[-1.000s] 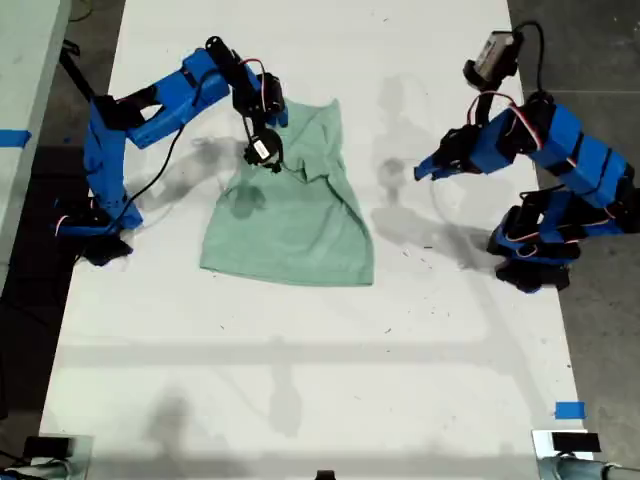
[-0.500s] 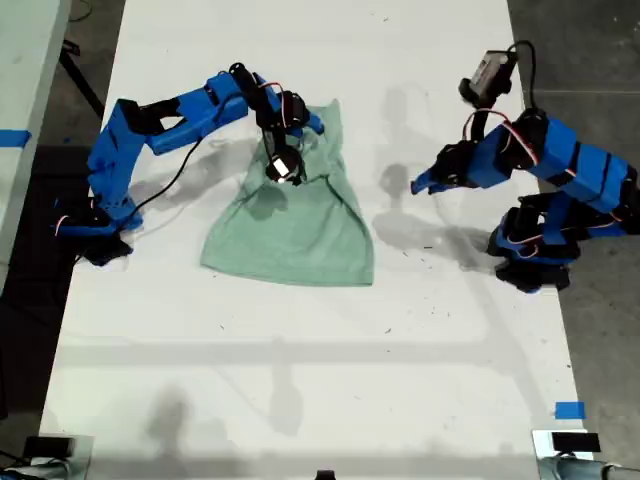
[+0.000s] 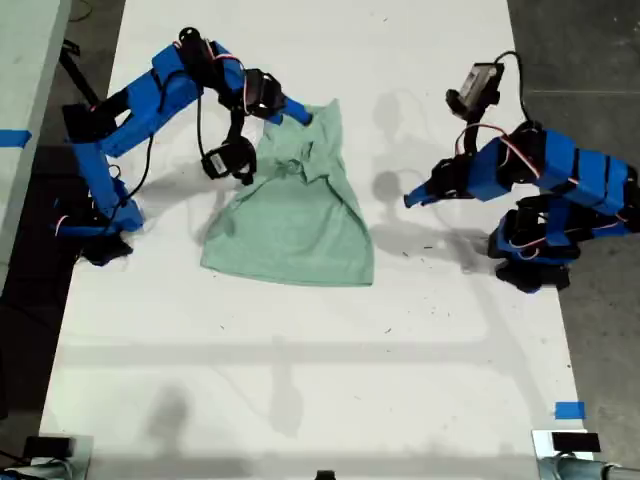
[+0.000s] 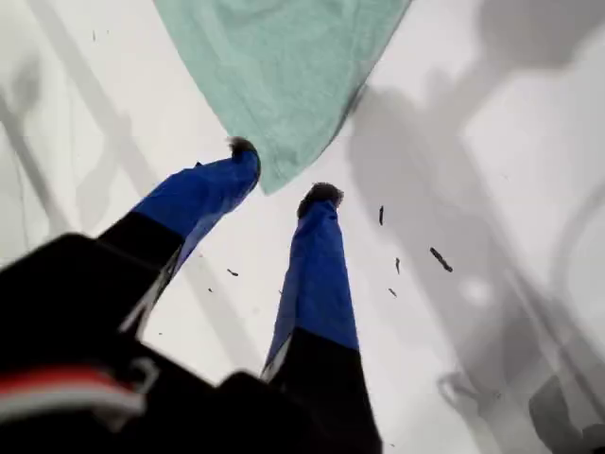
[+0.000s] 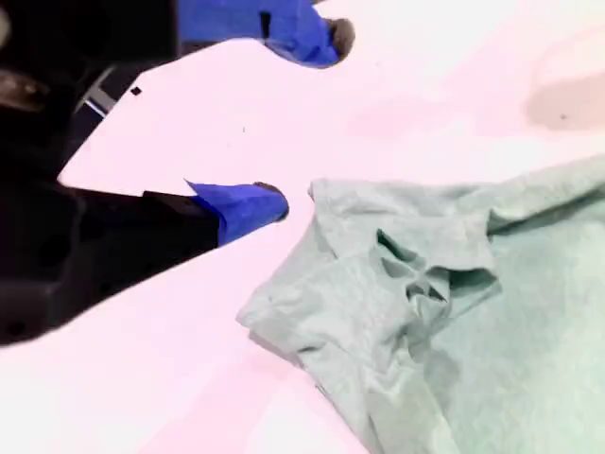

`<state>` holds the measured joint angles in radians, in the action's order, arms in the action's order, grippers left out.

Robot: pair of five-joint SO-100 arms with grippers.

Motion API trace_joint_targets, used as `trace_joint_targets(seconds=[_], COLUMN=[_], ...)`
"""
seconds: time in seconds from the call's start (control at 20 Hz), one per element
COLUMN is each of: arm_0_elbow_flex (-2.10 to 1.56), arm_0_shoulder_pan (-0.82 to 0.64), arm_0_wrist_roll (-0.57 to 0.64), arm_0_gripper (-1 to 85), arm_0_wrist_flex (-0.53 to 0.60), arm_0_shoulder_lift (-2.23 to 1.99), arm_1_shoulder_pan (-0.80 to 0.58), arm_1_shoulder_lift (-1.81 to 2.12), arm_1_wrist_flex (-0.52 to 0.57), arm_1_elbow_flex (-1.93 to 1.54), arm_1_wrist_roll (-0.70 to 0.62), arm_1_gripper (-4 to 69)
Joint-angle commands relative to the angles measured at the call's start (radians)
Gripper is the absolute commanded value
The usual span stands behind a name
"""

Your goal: Fold t-shirt

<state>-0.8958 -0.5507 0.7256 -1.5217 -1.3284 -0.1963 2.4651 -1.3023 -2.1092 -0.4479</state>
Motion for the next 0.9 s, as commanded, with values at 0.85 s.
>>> trace_joint_targets(seconds=[0.85], arm_0_elbow_flex=[-0.698], arm_0_shoulder_pan=[0.233], arm_0_wrist_roll=[-0.118], arm_0_gripper=[25.8], arm_0_wrist_flex=[0.167], arm_0_shoulder_lift=[-0.566], arm_1_shoulder_pan=[0.135], arm_1_shoulder_lift=[-0.781], arm_1_wrist_flex=[0.684], arm_1_elbow_flex=[-0.083], arm_1_wrist_roll=[-0.13], arm_1_gripper=[21.3])
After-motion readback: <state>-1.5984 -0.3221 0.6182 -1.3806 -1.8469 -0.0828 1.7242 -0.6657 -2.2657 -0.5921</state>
